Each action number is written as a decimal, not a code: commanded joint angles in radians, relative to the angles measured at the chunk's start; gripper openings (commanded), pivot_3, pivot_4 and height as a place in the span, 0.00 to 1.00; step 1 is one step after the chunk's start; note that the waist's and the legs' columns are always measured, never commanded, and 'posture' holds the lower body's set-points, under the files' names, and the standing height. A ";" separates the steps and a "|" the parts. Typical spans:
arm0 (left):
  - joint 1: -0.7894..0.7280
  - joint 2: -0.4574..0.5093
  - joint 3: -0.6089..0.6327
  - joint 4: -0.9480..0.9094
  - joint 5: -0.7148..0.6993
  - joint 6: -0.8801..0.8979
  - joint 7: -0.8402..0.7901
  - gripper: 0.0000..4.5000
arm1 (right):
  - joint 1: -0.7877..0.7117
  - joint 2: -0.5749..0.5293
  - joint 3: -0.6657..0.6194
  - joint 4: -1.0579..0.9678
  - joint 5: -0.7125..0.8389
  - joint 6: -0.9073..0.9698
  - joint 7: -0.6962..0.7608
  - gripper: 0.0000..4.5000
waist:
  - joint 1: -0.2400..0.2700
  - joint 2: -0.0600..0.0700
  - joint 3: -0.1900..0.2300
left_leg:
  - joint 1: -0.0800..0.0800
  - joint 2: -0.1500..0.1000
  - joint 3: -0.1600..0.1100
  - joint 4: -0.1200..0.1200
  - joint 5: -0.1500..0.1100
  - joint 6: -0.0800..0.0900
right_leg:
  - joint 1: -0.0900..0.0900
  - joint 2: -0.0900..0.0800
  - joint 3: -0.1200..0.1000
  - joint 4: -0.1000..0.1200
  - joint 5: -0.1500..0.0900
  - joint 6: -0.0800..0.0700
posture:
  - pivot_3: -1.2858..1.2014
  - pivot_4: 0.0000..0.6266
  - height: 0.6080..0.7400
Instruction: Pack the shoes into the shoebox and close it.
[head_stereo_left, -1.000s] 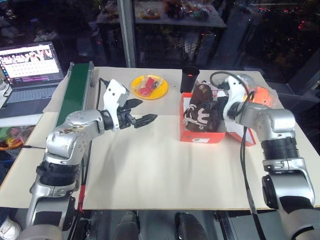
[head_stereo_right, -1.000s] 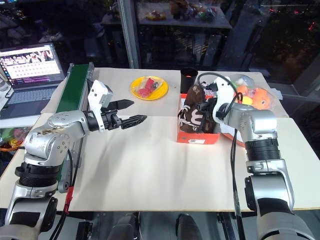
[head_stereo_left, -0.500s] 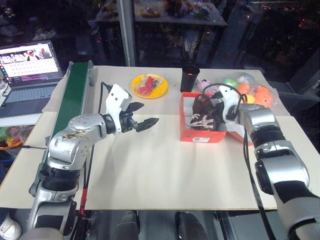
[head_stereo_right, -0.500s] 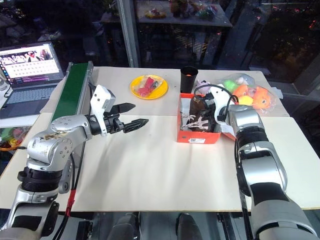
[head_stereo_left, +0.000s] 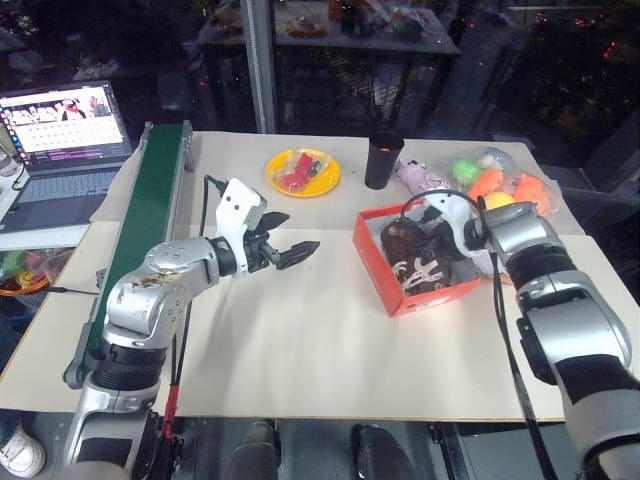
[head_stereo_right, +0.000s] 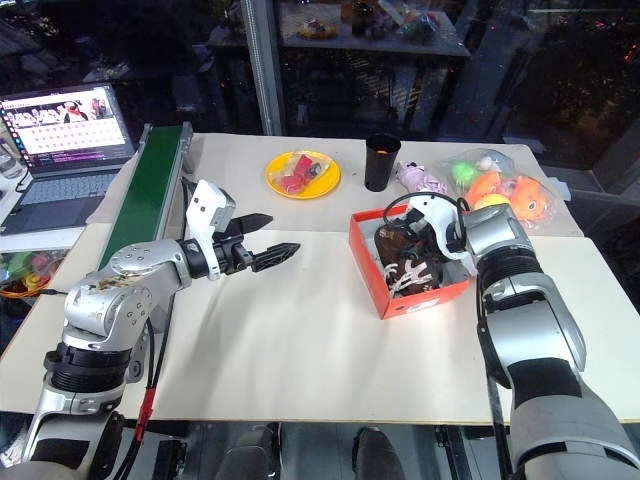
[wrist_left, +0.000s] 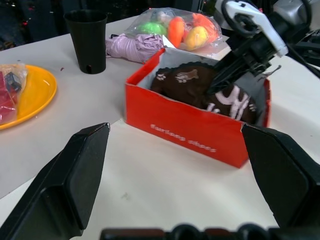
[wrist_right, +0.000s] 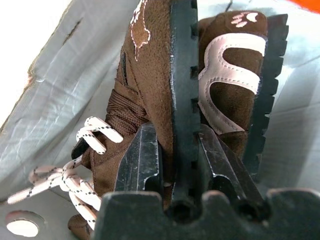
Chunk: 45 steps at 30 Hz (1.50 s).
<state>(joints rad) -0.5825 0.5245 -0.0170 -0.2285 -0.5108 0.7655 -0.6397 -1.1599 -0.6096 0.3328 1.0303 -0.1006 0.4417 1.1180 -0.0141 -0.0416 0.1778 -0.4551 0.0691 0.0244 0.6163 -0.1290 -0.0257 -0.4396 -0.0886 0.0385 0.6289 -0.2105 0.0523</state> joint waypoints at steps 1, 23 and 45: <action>0.002 -0.008 0.015 -0.043 0.001 -0.028 0.003 1.00 | 0.052 -0.073 0.062 -0.116 -0.054 0.000 0.161 0.08 | 0.001 0.000 0.000 | 0.000 0.000 0.000 0.000 0.000 0.000 | 0.000 0.000 0.000 0.000 0.000 0.000 | 0.52 0.24 0.97; -0.003 -0.018 0.010 -0.037 0.008 -0.021 0.005 1.00 | 0.374 -0.255 0.068 -0.910 0.061 0.201 0.376 0.08 | 0.001 0.002 0.001 | 0.001 0.000 0.000 0.009 0.000 -0.001 | 0.003 0.000 0.000 0.003 -0.002 0.006 | 0.52 0.24 0.97; -0.006 -0.011 0.008 -0.042 0.007 -0.014 -0.002 1.00 | 0.445 -0.203 0.082 -0.820 0.022 0.195 0.236 0.88 | 0.002 0.001 0.001 | 0.012 0.000 0.000 0.011 -0.001 0.000 | 0.016 -0.001 0.000 0.000 -0.005 0.006 | 0.52 0.24 0.97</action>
<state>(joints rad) -0.5712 0.5036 -0.0172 -0.2378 -0.5075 0.7639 -0.6358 -0.6964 -0.8020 0.4363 0.2354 -0.0744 0.6204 1.3692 -0.0123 -0.0406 0.1785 -0.4434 0.0691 0.0241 0.6269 -0.1304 -0.0258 -0.4237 -0.0892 0.0387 0.6293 -0.2155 0.0588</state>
